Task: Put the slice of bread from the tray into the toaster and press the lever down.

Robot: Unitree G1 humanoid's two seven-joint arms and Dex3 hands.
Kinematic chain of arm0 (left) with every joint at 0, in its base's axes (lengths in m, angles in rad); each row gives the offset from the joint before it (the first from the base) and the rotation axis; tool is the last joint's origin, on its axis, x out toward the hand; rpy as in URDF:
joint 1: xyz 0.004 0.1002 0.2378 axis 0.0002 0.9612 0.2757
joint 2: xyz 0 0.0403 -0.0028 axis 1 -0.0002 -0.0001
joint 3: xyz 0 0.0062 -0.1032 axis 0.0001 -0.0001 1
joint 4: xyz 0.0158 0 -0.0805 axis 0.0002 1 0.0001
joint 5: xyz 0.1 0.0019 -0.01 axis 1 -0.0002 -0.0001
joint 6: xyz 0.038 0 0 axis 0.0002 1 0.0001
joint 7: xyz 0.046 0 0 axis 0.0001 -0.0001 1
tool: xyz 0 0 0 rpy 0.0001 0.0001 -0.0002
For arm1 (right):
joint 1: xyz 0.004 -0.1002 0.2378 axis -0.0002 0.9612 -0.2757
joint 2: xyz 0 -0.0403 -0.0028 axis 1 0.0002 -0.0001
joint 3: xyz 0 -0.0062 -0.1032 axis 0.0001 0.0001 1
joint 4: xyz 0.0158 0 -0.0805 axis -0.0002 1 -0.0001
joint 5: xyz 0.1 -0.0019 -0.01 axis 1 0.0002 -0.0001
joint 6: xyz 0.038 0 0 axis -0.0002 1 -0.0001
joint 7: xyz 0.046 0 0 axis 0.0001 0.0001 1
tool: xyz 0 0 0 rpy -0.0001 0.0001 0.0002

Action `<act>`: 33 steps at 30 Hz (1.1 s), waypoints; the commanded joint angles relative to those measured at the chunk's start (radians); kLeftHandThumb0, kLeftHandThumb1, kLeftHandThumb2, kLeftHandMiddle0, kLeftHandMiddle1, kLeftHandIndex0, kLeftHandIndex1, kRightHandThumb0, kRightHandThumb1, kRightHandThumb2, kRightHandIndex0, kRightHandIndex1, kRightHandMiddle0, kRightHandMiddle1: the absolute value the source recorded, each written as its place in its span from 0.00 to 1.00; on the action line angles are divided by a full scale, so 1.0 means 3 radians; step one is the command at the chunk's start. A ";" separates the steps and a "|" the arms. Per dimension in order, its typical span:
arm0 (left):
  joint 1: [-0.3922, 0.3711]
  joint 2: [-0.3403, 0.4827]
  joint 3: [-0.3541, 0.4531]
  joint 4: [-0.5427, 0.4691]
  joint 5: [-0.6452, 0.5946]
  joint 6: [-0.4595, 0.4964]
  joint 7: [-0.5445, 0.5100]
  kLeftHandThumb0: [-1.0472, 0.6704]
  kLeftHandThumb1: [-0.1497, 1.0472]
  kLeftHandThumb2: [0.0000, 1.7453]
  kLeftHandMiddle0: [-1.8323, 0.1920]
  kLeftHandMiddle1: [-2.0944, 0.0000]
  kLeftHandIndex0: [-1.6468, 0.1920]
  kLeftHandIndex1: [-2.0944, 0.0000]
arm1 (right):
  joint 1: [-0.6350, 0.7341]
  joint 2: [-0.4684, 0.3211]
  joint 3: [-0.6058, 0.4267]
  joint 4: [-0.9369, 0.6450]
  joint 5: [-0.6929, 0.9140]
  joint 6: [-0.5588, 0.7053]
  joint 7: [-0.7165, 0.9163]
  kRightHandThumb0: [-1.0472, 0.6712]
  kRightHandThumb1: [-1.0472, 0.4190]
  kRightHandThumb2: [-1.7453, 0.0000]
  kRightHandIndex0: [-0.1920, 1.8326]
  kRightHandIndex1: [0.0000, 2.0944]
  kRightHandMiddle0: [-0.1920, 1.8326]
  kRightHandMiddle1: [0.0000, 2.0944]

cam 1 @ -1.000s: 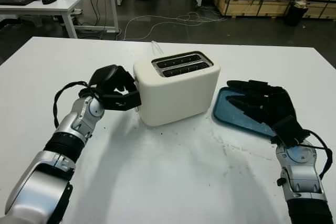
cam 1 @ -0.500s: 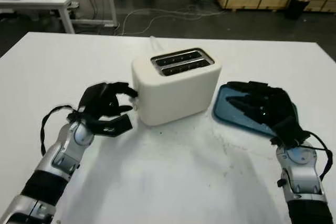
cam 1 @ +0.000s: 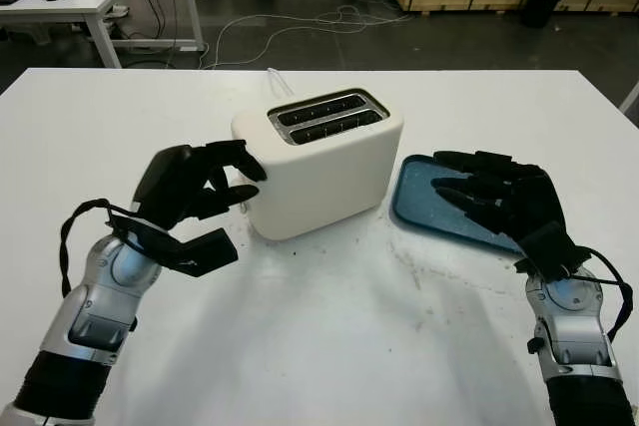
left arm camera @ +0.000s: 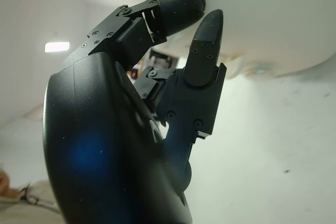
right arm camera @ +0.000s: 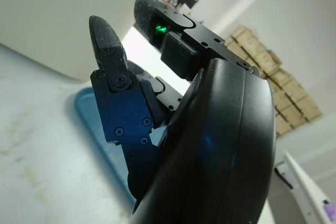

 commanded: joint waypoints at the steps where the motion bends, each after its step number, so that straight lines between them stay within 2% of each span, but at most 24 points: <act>1: 0.0018 0.0040 0.0139 -0.0181 -0.0019 0.0126 -0.0060 0.39 0.87 0.00 0.52 0.32 0.49 0.55 | -0.0204 -0.0107 -0.0055 0.0081 -0.0031 -0.0136 -0.0028 0.40 0.14 1.00 0.62 0.00 0.55 0.00; 4: 0.0006 0.0081 0.0338 -0.0309 -0.0055 0.0253 -0.0135 0.40 0.87 0.00 0.54 0.32 0.50 0.56 | -0.0435 -0.0202 -0.0081 0.0252 -0.0004 -0.0126 0.0014 0.38 0.13 1.00 0.61 0.00 0.55 0.00; 7: -0.0051 0.0143 0.0485 -0.0275 -0.0099 0.0251 -0.0191 0.40 0.86 0.00 0.56 0.33 0.49 0.56 | -0.0693 -0.0292 -0.0082 0.0452 0.0002 -0.0101 0.0048 0.38 0.14 1.00 0.62 0.00 0.55 0.00; 10: -0.0142 0.0258 0.0563 -0.0209 -0.0117 0.0264 -0.0279 0.41 0.83 0.00 0.56 0.34 0.49 0.57 | -0.1020 -0.0435 -0.0017 0.0683 -0.0117 -0.0073 0.0085 0.36 0.15 1.00 0.63 0.01 0.56 0.00; 13: -0.0247 0.0393 0.0606 -0.0134 -0.0104 0.0250 -0.0357 0.40 0.81 0.00 0.54 0.37 0.48 0.58 | -0.1382 -0.0568 0.0069 0.1052 -0.0200 -0.0247 0.0198 0.35 0.15 1.00 0.63 0.01 0.56 0.00; 16: -0.0355 0.0528 0.0641 -0.0144 -0.0113 0.0378 -0.0522 0.40 0.80 0.00 0.53 0.41 0.47 0.60 | -0.1732 -0.0653 0.0149 0.1363 -0.0222 -0.0318 0.0351 0.36 0.17 1.00 0.64 0.01 0.57 0.01; 19: -0.0486 0.0670 0.0637 -0.0130 -0.0085 0.0459 -0.0676 0.40 0.79 0.00 0.53 0.44 0.47 0.63 | -0.1970 -0.0753 0.0269 0.1480 -0.0336 -0.0275 0.0468 0.34 0.18 1.00 0.64 0.01 0.58 0.01; 24: -0.0824 0.0859 0.0513 0.0000 -0.0022 0.0600 -0.0932 0.40 0.76 0.00 0.47 0.52 0.39 0.72 | -0.2244 -0.0831 0.0456 0.1535 -0.0508 -0.0154 0.0620 0.30 0.19 1.00 0.64 0.01 0.59 0.01; 28: -0.1100 0.0822 0.0398 0.0199 -0.0043 0.0635 -0.0992 0.38 0.75 0.00 0.44 0.54 0.35 0.77 | -0.2354 -0.0802 0.0561 0.1597 -0.0593 -0.0185 0.0622 0.31 0.21 1.00 0.64 0.01 0.58 0.00; 33: -0.1151 0.0755 0.0282 0.0156 0.0026 0.0762 -0.0986 0.40 0.75 0.00 0.44 0.54 0.34 0.78 | -0.2395 -0.0794 0.0700 0.1583 -0.0726 -0.0215 0.0598 0.31 0.20 1.00 0.66 0.01 0.59 0.01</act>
